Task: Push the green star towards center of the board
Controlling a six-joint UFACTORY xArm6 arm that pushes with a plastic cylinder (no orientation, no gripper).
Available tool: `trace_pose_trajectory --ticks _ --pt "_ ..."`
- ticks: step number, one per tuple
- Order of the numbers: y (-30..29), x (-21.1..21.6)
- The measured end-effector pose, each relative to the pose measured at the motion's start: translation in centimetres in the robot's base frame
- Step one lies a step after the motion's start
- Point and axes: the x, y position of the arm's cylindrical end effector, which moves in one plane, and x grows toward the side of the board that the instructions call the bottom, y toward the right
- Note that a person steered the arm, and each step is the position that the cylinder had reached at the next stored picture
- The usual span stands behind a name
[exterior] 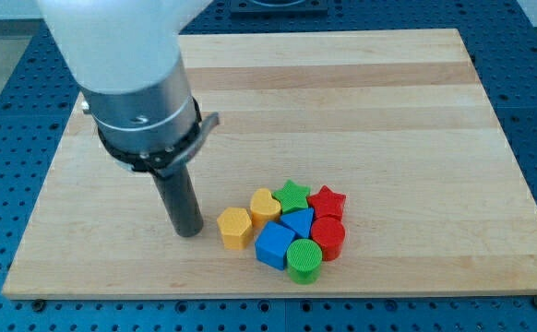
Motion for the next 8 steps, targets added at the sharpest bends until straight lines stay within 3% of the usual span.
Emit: trace_pose_trajectory --ticks 1,2,8 --pt "1.8 4.8" --pt "2.4 6.0" --pt "10.3 6.0"
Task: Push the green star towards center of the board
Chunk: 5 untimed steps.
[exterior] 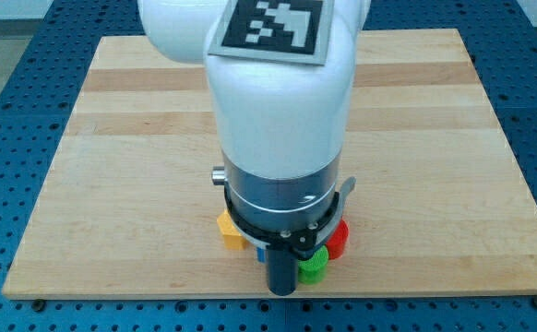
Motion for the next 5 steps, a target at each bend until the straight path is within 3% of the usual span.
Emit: trace_pose_trajectory --ticks 1,4,5 --pt "0.4 0.0" --pt "0.5 -10.3" --pt "0.5 -10.6"
